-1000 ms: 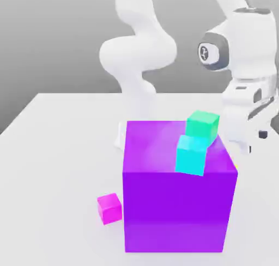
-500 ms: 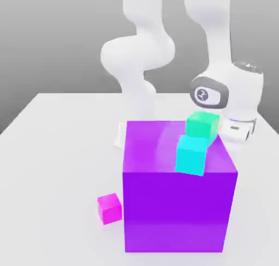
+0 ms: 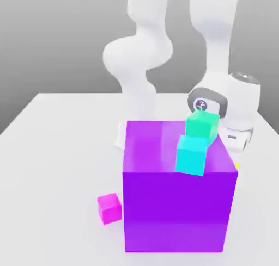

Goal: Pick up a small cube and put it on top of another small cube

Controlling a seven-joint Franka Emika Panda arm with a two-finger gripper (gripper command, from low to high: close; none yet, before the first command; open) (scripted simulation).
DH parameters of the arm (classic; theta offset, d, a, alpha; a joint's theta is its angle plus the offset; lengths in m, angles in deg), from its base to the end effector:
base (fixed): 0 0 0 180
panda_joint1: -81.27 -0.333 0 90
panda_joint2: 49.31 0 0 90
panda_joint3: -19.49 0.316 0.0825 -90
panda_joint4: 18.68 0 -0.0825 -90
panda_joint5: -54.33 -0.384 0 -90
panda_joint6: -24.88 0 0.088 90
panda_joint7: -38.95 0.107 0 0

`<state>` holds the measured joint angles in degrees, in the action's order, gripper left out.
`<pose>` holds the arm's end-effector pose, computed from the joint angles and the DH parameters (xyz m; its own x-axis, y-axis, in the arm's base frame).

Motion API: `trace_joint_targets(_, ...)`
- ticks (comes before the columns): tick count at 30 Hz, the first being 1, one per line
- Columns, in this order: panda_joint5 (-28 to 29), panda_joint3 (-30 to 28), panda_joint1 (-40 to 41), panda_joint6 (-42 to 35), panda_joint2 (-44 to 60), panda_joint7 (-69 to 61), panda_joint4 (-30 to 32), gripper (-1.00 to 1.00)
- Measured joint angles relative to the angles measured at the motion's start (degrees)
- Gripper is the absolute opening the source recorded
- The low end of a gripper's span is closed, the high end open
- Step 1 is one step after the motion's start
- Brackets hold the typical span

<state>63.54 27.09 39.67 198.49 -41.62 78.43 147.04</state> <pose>0.2094 0.2653 0.1570 0.9466 0.3223 0.0053 0.3223 -0.9466 -0.0030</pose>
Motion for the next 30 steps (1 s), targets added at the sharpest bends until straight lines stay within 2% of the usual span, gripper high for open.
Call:
trace_joint_targets(6, -9.8, 3.0, -0.3, -7.1, -8.9, -6.7, 1.9, -1.00)
trace_joint_targets(8, -8.5, 2.4, 0.4, -8.9, -9.7, -5.9, 0.5, -1.00)
trace_joint_targets(15, -10.9, 0.0, 3.4, -19.1, -14.5, -3.7, -5.8, -1.00)
trace_joint_targets(30, -9.9, -5.1, 12.8, -43.4, -27.9, 8.0, -17.5, -1.00)
